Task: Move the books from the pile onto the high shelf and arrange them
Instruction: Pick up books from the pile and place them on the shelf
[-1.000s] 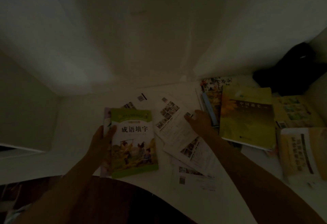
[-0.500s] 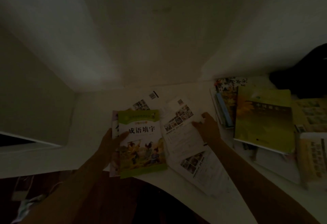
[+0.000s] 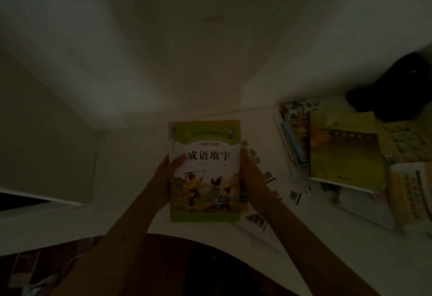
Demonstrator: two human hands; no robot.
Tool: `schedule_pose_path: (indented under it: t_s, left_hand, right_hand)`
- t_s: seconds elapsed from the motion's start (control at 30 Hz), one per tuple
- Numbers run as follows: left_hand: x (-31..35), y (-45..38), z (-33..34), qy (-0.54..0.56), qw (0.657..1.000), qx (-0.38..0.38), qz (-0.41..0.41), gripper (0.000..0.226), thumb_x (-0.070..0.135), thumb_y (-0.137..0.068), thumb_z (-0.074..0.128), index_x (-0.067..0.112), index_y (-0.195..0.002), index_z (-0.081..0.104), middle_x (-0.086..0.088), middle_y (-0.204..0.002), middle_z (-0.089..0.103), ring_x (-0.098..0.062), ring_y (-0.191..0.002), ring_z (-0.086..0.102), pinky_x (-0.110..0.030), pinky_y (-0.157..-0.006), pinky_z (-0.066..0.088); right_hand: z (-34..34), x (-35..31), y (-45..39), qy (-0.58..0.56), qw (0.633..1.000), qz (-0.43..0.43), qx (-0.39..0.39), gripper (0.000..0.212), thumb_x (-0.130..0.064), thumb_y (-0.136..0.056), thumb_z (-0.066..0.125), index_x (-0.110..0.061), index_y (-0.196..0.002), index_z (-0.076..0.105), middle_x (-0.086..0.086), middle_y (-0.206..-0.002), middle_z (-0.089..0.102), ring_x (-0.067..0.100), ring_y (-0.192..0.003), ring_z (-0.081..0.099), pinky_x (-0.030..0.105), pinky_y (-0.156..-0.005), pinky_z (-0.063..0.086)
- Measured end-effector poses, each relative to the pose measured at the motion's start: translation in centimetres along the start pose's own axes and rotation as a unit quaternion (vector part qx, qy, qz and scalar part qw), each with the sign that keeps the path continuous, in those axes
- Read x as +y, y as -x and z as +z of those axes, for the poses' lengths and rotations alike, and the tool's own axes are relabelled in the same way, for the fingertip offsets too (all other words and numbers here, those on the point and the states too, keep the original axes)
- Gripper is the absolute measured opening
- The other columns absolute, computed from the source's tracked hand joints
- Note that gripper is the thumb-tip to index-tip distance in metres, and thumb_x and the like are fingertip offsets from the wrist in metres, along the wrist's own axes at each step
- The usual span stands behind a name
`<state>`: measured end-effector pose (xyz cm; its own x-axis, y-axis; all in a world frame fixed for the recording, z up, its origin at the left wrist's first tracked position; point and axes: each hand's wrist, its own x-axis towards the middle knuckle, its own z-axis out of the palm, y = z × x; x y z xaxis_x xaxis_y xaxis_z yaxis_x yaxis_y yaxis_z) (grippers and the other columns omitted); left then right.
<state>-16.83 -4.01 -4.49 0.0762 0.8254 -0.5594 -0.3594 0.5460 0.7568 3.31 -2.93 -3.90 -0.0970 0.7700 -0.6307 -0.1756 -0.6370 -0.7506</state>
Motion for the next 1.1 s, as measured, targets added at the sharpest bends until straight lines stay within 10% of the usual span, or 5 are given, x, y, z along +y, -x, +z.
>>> schedule_pose_path:
  t_s: [0.13, 0.33, 0.67, 0.9, 1.1]
  left_hand:
    - [0.8, -0.7, -0.6, -0.152, 0.986, 0.061, -0.006, 0.065, 0.046, -0.057, 0.084, 0.017, -0.11, 0.06, -0.005, -0.077, 0.072, -0.022, -0.07, 0.065, -0.039, -0.062, 0.058]
    - [0.9, 0.4, -8.7, -0.258, 0.957, 0.127, -0.024, 0.033, 0.02, -0.083, 0.066, 0.007, -0.112, 0.058, -0.008, -0.066, 0.063, -0.01, -0.039, 0.053, -0.022, -0.042, 0.046]
    - [-0.5, 1.4, -16.1, -0.305, 0.925, 0.226, -0.028, 0.037, 0.015, -0.083, 0.067, -0.006, -0.112, 0.055, -0.01, -0.061, 0.058, -0.013, -0.035, 0.051, -0.016, -0.032, 0.039]
    - [-0.4, 0.4, -14.6, -0.305, 0.923, 0.232, -0.014, 0.044, 0.017, -0.082, 0.069, -0.007, -0.115, 0.053, -0.014, -0.072, 0.056, -0.016, -0.045, 0.049, -0.017, -0.033, 0.039]
    - [1.1, -0.3, -9.9, -0.435, 0.846, 0.306, 0.048, 0.073, 0.027, -0.078, 0.073, -0.001, -0.134, 0.038, -0.026, -0.135, 0.036, -0.04, -0.122, 0.038, -0.051, -0.1, 0.037]
  right_hand:
    - [2.1, 0.7, -0.3, 0.074, 0.997, -0.017, -0.025, 0.038, -0.04, -0.094, 0.045, -0.017, -0.124, 0.039, -0.006, -0.095, 0.054, 0.003, -0.071, 0.06, 0.02, -0.058, 0.054]
    - [3.4, 3.2, -3.2, 0.425, 0.899, -0.106, 0.02, 0.048, -0.028, -0.09, 0.06, -0.007, -0.131, 0.047, 0.017, -0.134, 0.043, 0.031, -0.126, 0.041, 0.039, -0.106, 0.034]
    - [6.0, 1.1, -8.1, 0.595, 0.787, -0.017, 0.164, 0.098, -0.05, -0.082, 0.063, -0.007, -0.148, 0.004, 0.027, -0.15, 0.011, 0.043, -0.138, 0.013, 0.05, -0.112, 0.016]
    - [3.8, -1.9, -7.5, 0.289, 0.943, -0.078, 0.146, 0.056, -0.012, -0.089, 0.062, 0.001, -0.137, 0.038, 0.012, -0.132, 0.047, 0.028, -0.121, 0.046, 0.033, -0.097, 0.041]
    - [2.4, -2.6, -0.8, 0.363, 0.849, -0.365, 0.116, 0.031, -0.014, -0.096, 0.047, -0.011, -0.124, 0.059, 0.01, -0.111, 0.066, 0.011, -0.088, 0.063, 0.014, -0.078, 0.049]
